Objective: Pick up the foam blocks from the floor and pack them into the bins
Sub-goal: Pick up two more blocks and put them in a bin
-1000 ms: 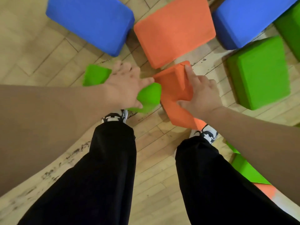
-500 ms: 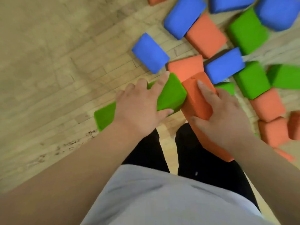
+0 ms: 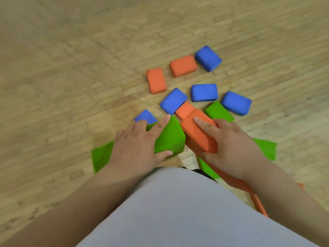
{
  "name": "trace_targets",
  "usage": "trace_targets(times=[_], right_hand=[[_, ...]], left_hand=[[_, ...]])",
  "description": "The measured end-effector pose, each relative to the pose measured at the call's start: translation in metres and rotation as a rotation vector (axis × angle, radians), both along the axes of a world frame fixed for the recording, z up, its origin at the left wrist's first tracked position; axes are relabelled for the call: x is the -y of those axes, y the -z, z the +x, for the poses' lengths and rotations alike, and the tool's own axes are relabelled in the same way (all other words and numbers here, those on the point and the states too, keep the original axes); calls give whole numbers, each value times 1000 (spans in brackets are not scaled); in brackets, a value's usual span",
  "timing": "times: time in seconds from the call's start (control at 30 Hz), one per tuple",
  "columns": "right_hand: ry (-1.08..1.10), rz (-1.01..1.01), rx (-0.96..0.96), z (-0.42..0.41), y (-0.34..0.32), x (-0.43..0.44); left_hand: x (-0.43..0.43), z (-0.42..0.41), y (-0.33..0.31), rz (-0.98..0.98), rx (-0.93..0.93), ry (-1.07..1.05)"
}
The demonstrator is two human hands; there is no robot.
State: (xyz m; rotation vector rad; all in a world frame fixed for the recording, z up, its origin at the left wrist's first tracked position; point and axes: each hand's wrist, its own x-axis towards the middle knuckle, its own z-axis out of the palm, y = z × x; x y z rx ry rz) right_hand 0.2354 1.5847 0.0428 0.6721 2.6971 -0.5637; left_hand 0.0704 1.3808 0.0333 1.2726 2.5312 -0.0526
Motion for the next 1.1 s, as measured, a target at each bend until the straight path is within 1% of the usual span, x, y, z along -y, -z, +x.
trace_targets(times=[0.1, 0.17, 0.23, 0.37, 0.47, 0.6, 0.73, 0.83, 0.93, 1.1], right_hand=[[-84, -17, 42, 25, -8, -24], [-162, -38, 55, 30, -11, -31], [-256, -50, 58, 25, -13, -30], [-472, -76, 60, 1, -18, -4], [-677, -71, 37, -21, -26, 39], [-971, -46, 38, -40, -46, 127], [-1272, -46, 26, -30, -62, 245], [-1469, -62, 6, -4, -71, 348], [-1597, -82, -32, 33, -82, 451], [-1777, -167, -187, 104, -107, 602]], left_hand=[[-5, 46, -4, 4, -39, -69], [-3, 69, -10, 1, -34, -145], [7, 85, -17, -44, -18, -242], [50, 111, -31, -81, 8, -461], [99, 140, -41, -57, 30, -686], [178, 203, -52, 28, 19, -1010], [263, 284, -61, 12, -45, -1309], [330, 351, -70, 28, -92, -1518], [398, 419, -86, 55, -142, -1698], [502, 513, -114, 20, -292, -1929]])
